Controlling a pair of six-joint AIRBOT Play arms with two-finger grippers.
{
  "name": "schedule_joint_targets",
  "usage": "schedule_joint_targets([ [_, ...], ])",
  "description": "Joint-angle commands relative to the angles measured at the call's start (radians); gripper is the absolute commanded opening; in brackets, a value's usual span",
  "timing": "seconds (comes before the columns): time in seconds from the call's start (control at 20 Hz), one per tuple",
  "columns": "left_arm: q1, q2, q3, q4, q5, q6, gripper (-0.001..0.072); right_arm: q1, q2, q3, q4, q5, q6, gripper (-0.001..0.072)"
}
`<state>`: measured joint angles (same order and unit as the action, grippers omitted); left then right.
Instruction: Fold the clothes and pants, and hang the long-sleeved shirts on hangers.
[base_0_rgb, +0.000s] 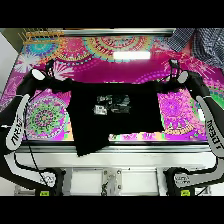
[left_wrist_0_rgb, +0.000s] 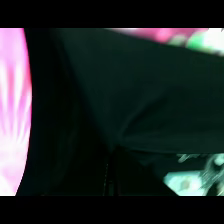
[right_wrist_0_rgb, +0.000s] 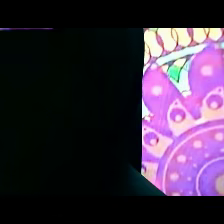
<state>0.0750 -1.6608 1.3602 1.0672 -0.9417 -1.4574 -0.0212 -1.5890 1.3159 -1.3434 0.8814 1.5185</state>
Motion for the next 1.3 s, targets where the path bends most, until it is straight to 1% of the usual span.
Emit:
schedule_joint_targets([
  [0.0,-0.003,0.052,-0.181,0.009,0.052,0.037,0.0011,0.014,0.028,-0.137,0.002,-0.006,-0.007,0.0019],
  [0.15,-0.011,0.051,-0.235,0.002,0.079,0.034,0.0011,0.028,0.028,-0.175,0.023,-0.013,-0.006,0.0026],
  [0.2,-0.011,0.051,-0.234,0.003,0.079,0.012,0.0015,0.029,0.029,-0.175,0.045,-0.013,-0.007,0.0034],
  [0.25,-0.008,0.054,-0.227,0.003,0.077,-0.006,0.0251,0.028,0.034,-0.175,0.07,-0.013,-0.007,0.016],
  [0.3,-0.004,0.062,-0.213,0.003,0.068,-0.022,0.0531,0.024,0.047,-0.172,0.09,-0.016,-0.007,0.0461],
  [0.35,0.006,0.081,-0.193,0.004,0.052,-0.025,0.0571,0.02,0.071,-0.167,0.098,-0.011,-0.006,0.0578],
  [0.45,0.023,0.153,-0.168,0.016,0.019,-0.024,0.0572,-0.007,0.163,-0.162,0.077,0.021,-0.007,0.0578],
  [0.5,0.036,0.203,-0.18,0.016,0.006,-0.024,0.0572,-0.03,0.217,-0.165,0.042,0.063,-0.006,0.0578],
  [0.6,0.054,0.317,-0.265,0.014,-0.01,-0.025,0.0571,-0.098,0.331,-0.206,0.006,0.182,-0.007,0.0578],
  [0.7,0.051,0.413,-0.379,0.009,-0.019,-0.028,0.0572,-0.171,0.436,-0.292,0.019,0.281,-0.006,0.0578],
  [0.8,0.027,0.49,-0.49,0.005,-0.027,-0.028,0.0572,-0.226,0.541,-0.41,0.02,0.32,0.056,0.0578],
  [0.9,-0.01,0.549,-0.573,0.005,-0.026,-0.04,0.0572,-0.269,0.644,-0.545,0.031,0.322,0.148,0.0578],
  [1.0,-0.057,0.598,-0.643,0.005,-0.021,-0.051,0.0572,-0.291,0.717,-0.674,0.091,0.318,0.203,0.0578],
  [1.1,-0.098,0.635,-0.693,0.005,0.0,-0.051,0.0571,-0.294,0.754,-0.783,0.175,0.291,0.21,0.0578],
  [1.2,-0.127,0.658,-0.72,0.005,0.01,-0.062,0.0572,-0.294,0.759,-0.878,0.298,0.214,0.205,0.0578],
  [1.25,-0.134,0.664,-0.725,0.005,0.01,-0.062,0.0572,-0.293,0.758,-0.914,0.342,0.166,0.183,0.0578],
])
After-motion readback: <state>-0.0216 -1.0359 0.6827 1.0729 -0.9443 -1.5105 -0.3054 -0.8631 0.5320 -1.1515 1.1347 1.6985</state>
